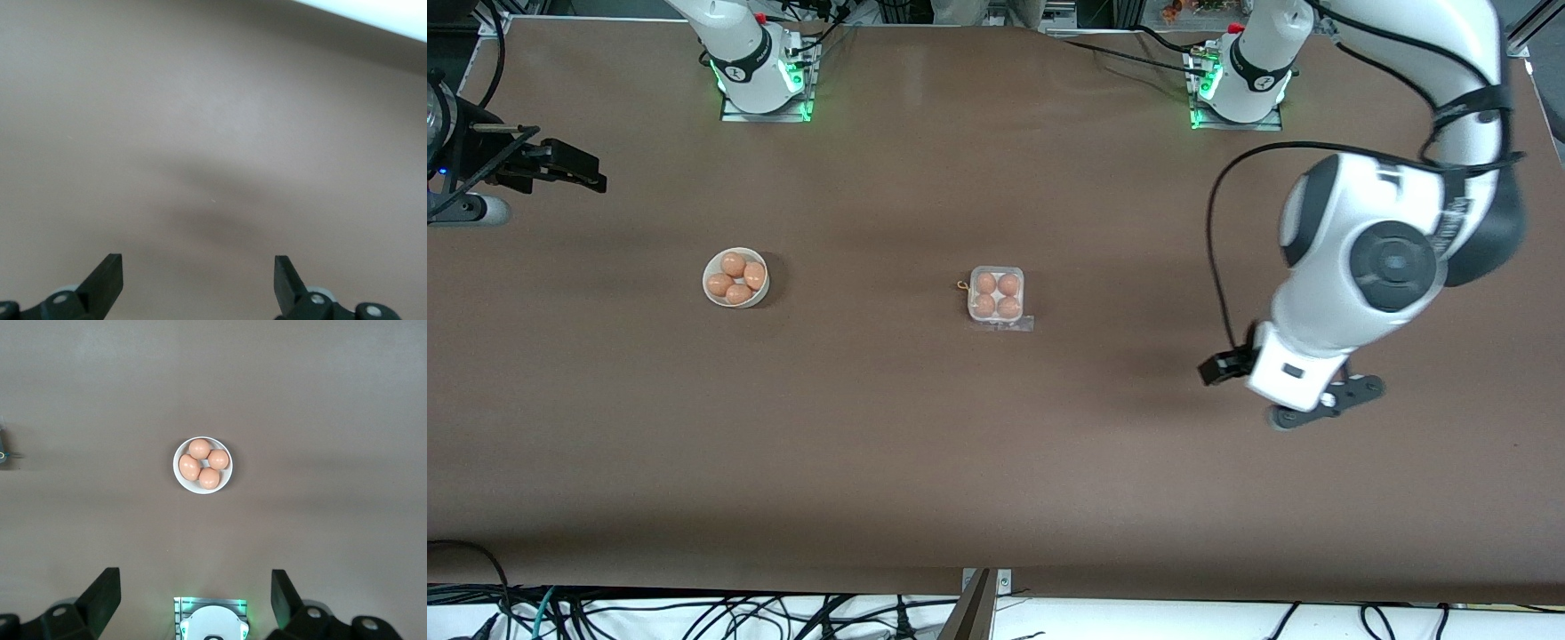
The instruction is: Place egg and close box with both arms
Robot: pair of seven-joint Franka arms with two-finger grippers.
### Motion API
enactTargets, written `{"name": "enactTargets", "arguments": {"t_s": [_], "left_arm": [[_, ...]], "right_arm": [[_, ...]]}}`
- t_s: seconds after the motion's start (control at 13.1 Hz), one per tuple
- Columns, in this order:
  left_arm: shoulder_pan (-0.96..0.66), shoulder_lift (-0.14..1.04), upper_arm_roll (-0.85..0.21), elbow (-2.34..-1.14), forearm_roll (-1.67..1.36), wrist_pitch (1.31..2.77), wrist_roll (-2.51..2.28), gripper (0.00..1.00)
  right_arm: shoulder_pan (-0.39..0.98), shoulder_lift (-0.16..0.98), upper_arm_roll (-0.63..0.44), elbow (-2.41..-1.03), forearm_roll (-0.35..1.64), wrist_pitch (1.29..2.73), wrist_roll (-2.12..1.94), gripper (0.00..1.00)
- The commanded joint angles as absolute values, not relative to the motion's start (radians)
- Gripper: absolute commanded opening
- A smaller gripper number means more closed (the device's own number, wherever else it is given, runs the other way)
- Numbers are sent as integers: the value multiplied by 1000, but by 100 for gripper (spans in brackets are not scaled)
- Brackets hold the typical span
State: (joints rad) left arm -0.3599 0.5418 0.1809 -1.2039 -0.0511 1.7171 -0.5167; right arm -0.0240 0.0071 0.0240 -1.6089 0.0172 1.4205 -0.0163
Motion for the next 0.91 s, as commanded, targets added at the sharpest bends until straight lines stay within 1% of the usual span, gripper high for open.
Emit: {"name": "enactTargets", "arguments": {"t_s": [0.0, 0.3, 0.38, 0.61, 0.84], "left_arm": [[-295, 494, 166, -1187, -29, 1642, -349, 100], [-227, 376, 164, -1261, -21, 1614, -94, 100], [-207, 341, 164, -1296, -21, 1612, -54, 100], [-172, 237, 163, -1380, 10, 1588, -25, 100], [-172, 132, 161, -1477, 38, 1562, -26, 100]], "right_arm": [[-35, 18, 31, -1582, 31, 1393, -44, 100], [-35, 18, 29, -1582, 28, 1381, -49, 100], [-35, 18, 29, -1582, 28, 1381, -49, 100], [-35, 18, 29, -1583, 28, 1381, -49, 100], [-35, 18, 29, -1583, 28, 1381, -49, 100]]}}
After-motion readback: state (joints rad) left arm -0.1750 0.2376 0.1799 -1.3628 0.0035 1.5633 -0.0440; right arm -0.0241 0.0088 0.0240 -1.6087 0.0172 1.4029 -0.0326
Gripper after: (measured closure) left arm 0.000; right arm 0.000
